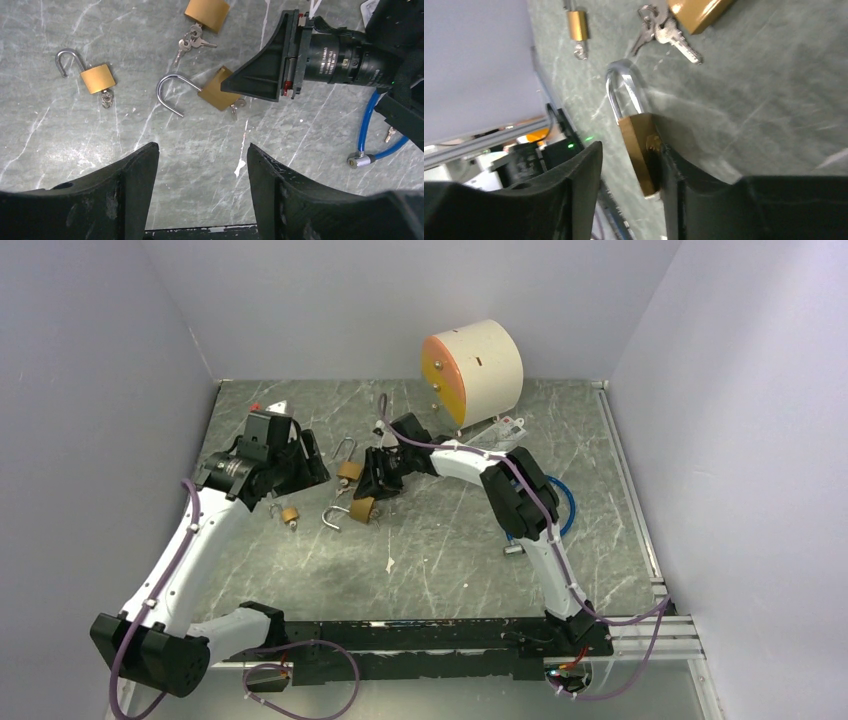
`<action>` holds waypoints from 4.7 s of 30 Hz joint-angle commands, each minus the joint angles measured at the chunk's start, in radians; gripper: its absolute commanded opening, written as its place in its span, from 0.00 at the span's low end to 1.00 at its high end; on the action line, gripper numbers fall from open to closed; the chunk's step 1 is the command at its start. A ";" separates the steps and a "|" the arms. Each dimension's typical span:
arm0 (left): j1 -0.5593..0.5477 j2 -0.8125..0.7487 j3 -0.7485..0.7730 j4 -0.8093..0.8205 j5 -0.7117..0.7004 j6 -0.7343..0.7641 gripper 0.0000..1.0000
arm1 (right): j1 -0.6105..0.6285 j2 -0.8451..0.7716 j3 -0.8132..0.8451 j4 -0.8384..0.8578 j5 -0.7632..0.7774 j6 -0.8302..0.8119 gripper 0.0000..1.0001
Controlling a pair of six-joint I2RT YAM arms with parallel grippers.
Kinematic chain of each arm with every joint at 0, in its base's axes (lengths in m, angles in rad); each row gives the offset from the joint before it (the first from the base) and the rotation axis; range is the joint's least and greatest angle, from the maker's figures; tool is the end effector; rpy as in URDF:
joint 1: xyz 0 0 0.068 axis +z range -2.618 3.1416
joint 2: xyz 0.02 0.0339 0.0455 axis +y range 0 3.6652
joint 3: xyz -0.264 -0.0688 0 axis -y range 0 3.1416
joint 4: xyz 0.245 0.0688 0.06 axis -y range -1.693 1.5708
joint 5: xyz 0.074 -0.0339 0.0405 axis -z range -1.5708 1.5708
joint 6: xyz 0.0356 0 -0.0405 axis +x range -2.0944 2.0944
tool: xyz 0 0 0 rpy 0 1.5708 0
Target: Unlock with the key
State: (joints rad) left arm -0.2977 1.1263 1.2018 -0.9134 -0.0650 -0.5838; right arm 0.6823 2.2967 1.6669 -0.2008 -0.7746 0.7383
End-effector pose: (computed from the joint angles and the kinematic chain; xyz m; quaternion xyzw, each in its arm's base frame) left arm 0.2106 -0.0622 0.3488 -0.1446 0.9219 -0.1253 0.3368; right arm 0.3690 0.3319 0.1417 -0.1124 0.8667 0.4853 0.0243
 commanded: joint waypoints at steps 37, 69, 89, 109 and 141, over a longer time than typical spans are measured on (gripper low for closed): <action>-0.036 0.135 -0.033 0.381 0.534 0.054 0.66 | -0.748 -0.823 -0.778 -0.422 0.866 -0.022 0.50; -0.219 0.105 -0.139 0.396 0.406 0.047 0.66 | -0.619 -0.661 -0.779 -0.319 0.862 -0.072 0.00; -0.218 0.027 -0.159 0.269 0.143 -0.004 0.68 | 0.019 -0.432 -0.556 -0.258 0.813 0.032 0.00; -0.217 -0.061 -0.458 0.703 0.468 -0.165 0.67 | 0.008 -0.669 -0.472 -0.258 0.691 0.131 0.00; -0.239 -0.004 -0.518 0.707 0.312 -0.272 0.64 | 0.049 -0.244 -0.134 -0.462 0.925 -0.176 0.28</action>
State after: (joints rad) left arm -0.5335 1.1435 0.6735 -0.2035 0.2665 -0.8585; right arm 0.7338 2.0228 1.4780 -0.6548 0.1211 0.5911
